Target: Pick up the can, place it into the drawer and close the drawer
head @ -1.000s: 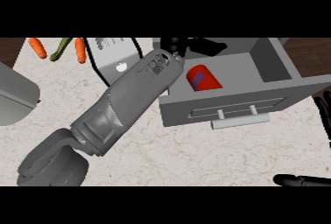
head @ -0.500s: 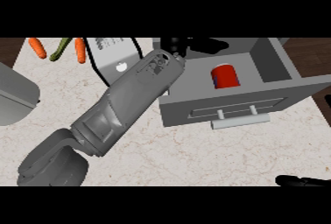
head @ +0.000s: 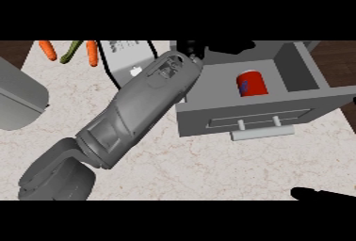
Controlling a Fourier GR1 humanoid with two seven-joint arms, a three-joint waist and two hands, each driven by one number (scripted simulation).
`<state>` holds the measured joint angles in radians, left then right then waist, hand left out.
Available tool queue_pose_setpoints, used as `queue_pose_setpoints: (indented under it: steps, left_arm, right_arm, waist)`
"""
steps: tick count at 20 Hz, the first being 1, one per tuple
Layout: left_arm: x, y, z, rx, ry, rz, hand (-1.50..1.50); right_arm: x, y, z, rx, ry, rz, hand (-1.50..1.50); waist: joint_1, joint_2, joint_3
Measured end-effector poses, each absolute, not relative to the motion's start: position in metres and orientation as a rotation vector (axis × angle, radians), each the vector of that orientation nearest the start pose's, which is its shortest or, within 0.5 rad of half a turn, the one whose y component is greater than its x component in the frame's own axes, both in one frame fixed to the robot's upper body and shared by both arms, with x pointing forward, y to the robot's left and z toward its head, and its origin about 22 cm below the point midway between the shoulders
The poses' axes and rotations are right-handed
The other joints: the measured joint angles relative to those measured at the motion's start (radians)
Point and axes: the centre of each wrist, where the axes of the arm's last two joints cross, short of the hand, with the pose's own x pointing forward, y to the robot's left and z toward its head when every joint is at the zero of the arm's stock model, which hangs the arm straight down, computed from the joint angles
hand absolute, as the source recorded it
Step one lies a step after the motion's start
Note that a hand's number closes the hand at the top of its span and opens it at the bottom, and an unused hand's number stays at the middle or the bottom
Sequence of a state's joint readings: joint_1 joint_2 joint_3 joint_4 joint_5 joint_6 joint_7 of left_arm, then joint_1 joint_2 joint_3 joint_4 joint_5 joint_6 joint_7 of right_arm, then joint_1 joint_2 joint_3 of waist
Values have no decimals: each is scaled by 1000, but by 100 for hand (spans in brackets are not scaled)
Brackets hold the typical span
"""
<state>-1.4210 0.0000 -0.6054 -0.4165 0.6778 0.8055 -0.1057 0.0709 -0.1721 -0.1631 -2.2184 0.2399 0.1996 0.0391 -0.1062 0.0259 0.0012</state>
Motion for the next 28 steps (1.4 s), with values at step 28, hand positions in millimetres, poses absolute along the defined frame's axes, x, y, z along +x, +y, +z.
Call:
queue_pose_setpoints:
  steps: [28]
  left_arm:
    - [424, 15, 212, 234, -1790, -35, -150]
  right_arm:
    - [282, -232, 45, -1053, -1726, 925, -150]
  waist:
    - [133, -34, -6]
